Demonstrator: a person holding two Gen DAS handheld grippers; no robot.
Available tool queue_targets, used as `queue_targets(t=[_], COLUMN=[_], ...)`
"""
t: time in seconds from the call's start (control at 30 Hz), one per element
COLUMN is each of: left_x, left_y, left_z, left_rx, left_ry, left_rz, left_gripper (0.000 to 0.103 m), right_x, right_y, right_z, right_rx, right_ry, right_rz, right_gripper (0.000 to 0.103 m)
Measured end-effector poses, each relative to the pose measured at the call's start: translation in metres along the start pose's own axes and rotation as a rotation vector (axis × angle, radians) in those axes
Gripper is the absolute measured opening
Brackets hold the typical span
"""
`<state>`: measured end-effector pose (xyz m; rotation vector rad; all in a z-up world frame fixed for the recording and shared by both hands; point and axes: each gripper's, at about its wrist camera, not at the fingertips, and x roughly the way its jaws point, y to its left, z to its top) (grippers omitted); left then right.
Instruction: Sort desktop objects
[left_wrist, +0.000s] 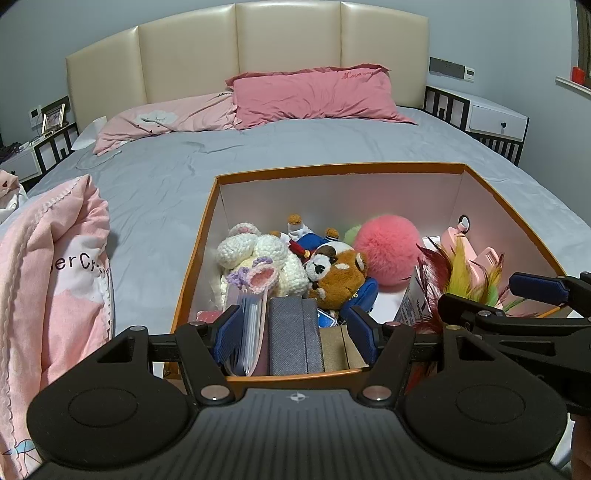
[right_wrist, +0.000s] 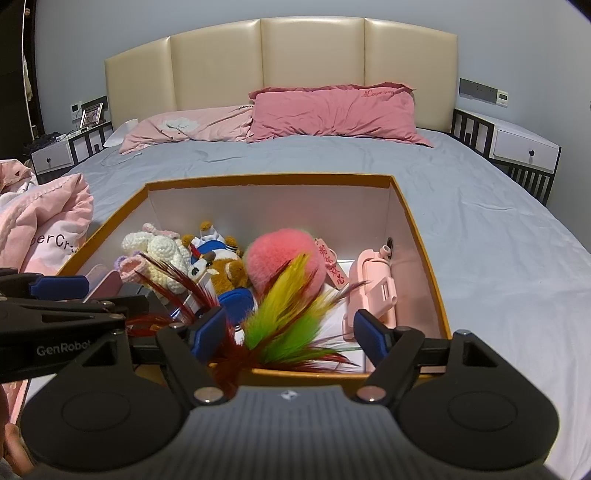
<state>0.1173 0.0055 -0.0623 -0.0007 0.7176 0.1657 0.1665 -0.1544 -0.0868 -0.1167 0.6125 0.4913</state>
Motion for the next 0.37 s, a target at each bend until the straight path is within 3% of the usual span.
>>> queue_targets(t=[0.37], left_x=[-0.0002], left_y=[-0.0001], left_z=[-0.0005], left_rx=[-0.002], left_ry=[0.0], left_rz=[0.001], left_gripper=[0.073], right_x=[0.0], right_y=[-0.0002], right_z=[0.0], right_rx=[0.0], right_ry=[0.0], right_rz=[0.0], right_gripper=[0.077])
